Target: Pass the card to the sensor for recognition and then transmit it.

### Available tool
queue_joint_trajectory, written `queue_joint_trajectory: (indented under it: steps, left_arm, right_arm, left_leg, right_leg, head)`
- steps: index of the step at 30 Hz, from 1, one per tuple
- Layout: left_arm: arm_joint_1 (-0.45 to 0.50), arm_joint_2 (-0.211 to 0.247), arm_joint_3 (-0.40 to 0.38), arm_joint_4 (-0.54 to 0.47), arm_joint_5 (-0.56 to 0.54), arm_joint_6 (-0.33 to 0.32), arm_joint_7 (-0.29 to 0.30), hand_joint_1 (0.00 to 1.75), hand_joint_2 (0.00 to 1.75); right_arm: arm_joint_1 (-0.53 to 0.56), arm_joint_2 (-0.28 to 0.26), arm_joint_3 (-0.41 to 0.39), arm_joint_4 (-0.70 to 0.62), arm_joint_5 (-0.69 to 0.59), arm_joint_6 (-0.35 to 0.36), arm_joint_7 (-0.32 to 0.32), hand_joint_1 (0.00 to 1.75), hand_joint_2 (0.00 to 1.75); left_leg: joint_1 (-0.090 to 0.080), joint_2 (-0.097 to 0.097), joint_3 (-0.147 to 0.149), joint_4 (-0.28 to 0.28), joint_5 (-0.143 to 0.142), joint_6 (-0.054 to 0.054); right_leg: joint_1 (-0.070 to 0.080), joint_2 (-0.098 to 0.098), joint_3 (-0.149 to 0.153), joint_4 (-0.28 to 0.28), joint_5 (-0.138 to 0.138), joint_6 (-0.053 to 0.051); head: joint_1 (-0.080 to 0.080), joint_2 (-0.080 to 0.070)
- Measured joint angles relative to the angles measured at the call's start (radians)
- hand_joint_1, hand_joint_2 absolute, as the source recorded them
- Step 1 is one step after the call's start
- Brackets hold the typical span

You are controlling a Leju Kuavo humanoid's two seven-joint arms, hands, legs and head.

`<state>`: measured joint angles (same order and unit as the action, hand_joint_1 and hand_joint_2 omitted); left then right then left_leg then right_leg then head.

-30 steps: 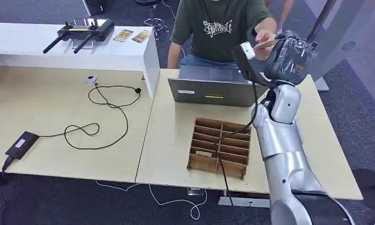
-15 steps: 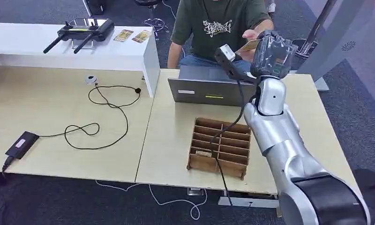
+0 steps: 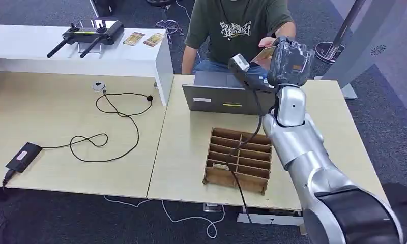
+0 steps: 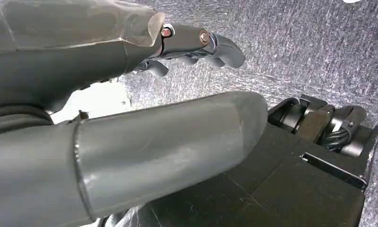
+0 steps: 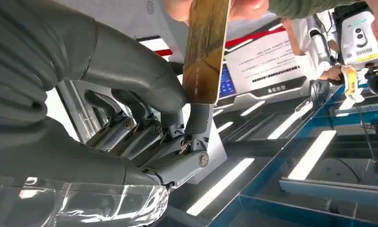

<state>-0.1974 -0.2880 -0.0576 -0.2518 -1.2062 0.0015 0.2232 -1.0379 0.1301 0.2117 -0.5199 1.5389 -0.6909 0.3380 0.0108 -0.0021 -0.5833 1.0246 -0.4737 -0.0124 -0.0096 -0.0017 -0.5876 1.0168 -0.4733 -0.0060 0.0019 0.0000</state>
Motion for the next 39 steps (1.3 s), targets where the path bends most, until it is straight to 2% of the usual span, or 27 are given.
queue_joint_trajectory:
  steps: [5,6,23,39]
  left_arm:
    - [-0.001,0.0,0.0,0.0,0.005,0.0,0.001,0.0,0.0]
    - [-0.001,0.0,0.0,0.0,0.008,0.0,0.004,0.0,0.0]
    - [0.0,0.0,0.001,0.0,0.027,0.009,0.009,0.0,0.0]
    - [0.0,0.0,0.002,0.0,0.021,0.006,0.01,0.0,0.0]
  right_arm:
    - [-0.005,-0.003,0.003,0.009,0.0,0.0,-0.004,1.73,1.75]
    - [-0.005,-0.003,0.004,0.011,0.0,0.0,-0.006,0.03,1.75]
    - [-0.014,-0.002,0.005,0.04,0.0,0.0,-0.011,0.0,1.75]
    - [-0.023,0.0,0.013,0.042,0.0,0.0,0.009,0.0,1.75]
  left_leg:
    - [0.0,0.0,0.0,0.0,0.0,0.0]
    - [0.0,0.0,0.0,0.0,0.0,0.0]
    - [0.0,0.0,0.0,0.0,0.0,0.0]
    - [0.0,0.0,0.0,0.0,0.0,0.0]
  right_leg:
    - [0.0,0.0,0.0,0.0,0.0,0.0]
    - [0.0,0.0,0.0,0.0,0.0,0.0]
    - [0.0,0.0,0.0,0.0,0.0,0.0]
    - [0.0,0.0,0.0,0.0,0.0,0.0]
  head:
    - [0.0,0.0]
    - [0.0,0.0]
    - [0.0,0.0]
    - [0.0,0.0]
